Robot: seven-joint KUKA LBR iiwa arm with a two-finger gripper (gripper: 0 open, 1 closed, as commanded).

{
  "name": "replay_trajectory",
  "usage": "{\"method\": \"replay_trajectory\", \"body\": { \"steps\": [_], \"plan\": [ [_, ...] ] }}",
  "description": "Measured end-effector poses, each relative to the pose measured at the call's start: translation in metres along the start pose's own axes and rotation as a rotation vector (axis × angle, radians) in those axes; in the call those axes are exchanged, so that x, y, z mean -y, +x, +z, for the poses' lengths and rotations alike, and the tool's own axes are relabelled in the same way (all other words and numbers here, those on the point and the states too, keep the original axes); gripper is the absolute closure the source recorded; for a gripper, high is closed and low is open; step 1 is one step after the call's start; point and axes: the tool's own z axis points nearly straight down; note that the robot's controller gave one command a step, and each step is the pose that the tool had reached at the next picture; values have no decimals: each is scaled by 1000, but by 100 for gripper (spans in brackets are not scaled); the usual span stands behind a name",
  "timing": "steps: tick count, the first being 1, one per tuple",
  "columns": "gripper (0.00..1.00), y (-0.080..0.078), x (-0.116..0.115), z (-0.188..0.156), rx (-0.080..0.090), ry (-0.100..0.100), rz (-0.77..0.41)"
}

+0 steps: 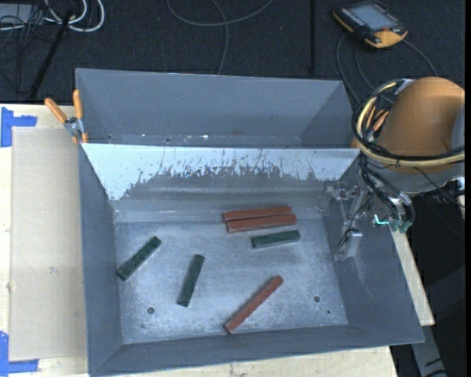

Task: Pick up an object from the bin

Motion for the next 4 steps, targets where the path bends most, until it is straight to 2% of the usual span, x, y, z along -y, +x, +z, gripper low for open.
{"method": "replay_trajectory", "body": {
  "steps": [1, 2, 3, 4],
  "plan": [
    [0, -2, 0, -4, 7, 1, -2],
    [0, 9, -25, 25, 13, 4, -63],
    [0, 53, -43, 70, 7, 1, -277],
    [0, 45, -70, 99, 6, 3, -294]
  ]
}}
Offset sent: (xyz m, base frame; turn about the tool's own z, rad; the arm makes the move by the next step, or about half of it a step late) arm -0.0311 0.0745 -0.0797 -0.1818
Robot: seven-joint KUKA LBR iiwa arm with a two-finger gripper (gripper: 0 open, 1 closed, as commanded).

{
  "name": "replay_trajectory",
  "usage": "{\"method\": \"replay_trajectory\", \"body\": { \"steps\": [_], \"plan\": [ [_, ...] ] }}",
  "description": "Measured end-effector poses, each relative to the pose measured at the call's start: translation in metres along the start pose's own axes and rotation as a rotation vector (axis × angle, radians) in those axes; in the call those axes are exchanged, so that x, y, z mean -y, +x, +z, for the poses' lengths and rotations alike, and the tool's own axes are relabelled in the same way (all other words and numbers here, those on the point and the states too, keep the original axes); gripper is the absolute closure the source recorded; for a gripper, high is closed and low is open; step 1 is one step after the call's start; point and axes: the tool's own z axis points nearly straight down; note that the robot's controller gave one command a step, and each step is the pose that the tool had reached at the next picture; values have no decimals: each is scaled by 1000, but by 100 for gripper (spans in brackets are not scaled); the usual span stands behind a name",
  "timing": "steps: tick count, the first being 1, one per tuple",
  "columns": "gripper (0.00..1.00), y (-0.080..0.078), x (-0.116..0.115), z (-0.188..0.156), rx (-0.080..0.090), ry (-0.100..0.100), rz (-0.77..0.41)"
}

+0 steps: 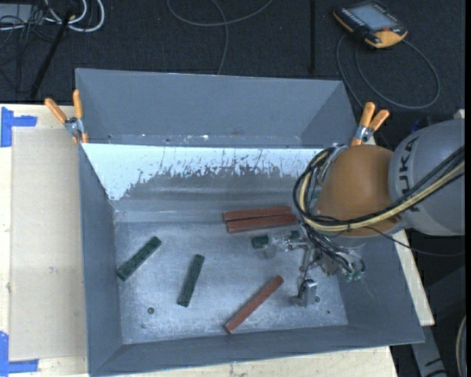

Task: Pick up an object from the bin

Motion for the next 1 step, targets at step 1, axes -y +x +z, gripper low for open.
{"method": "replay_trajectory", "body": {
  "steps": [1],
  "plan": [
    [0, -5, -18, 10, 6, 0, -81]
  ]
}}
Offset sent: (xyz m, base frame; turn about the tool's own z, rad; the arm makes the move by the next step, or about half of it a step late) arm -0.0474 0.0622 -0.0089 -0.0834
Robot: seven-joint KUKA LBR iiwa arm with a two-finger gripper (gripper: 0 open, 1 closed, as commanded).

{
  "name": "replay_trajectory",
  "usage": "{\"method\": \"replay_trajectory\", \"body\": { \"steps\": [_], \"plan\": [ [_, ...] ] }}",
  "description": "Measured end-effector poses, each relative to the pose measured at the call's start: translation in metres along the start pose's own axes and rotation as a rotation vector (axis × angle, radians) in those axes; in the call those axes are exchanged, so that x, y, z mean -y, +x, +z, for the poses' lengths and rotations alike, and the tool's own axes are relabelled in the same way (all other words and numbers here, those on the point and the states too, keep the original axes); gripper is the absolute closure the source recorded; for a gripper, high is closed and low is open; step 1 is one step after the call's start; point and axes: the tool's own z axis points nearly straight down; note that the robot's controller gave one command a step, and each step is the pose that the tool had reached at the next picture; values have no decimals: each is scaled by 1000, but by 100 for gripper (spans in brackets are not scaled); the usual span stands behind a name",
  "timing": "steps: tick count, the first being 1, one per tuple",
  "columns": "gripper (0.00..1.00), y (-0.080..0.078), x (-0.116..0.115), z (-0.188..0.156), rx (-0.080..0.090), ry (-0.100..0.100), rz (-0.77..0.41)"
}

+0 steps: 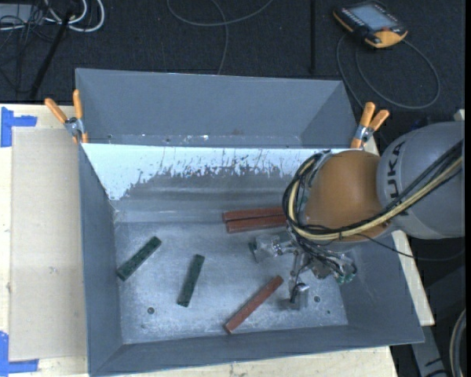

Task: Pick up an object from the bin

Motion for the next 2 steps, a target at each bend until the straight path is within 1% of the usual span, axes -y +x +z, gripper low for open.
{"method": "replay_trajectory", "body": {
  "steps": [1, 2],
  "plan": [
    [100, 27, -59, 0, -4, -1, -5],
    [100, 27, -59, -1, -4, -1, -7]
  ]
}}
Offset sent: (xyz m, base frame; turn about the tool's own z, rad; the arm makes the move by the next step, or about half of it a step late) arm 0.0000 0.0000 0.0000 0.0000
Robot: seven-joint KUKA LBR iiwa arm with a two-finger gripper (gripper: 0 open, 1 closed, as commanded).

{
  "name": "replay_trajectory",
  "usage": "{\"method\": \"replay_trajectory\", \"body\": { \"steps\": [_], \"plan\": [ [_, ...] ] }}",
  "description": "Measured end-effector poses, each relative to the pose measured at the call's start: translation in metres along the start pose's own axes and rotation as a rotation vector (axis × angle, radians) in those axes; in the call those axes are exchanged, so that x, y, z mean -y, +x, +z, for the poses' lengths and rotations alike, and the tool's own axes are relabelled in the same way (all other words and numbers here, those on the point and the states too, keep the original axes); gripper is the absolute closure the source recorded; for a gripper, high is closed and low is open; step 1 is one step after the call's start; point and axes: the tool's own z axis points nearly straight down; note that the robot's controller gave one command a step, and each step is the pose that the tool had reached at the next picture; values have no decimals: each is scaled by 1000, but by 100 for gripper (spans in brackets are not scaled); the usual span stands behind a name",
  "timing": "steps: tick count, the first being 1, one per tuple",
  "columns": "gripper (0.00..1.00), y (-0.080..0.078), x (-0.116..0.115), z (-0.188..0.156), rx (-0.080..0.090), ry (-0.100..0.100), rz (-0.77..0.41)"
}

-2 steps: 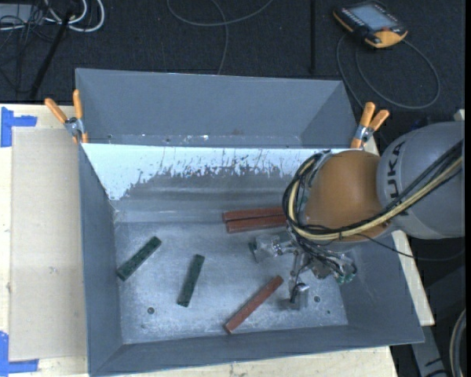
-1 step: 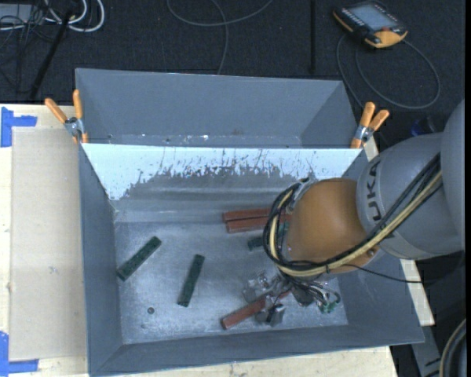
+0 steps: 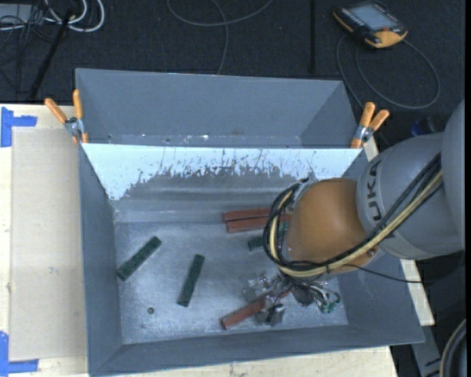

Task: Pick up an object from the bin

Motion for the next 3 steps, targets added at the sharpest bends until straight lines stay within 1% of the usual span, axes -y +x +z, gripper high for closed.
{"method": "replay_trajectory", "body": {
  "steps": [3],
  "plan": [
    [100, 0, 0, 0, 0, 0, -4]
  ]
}}
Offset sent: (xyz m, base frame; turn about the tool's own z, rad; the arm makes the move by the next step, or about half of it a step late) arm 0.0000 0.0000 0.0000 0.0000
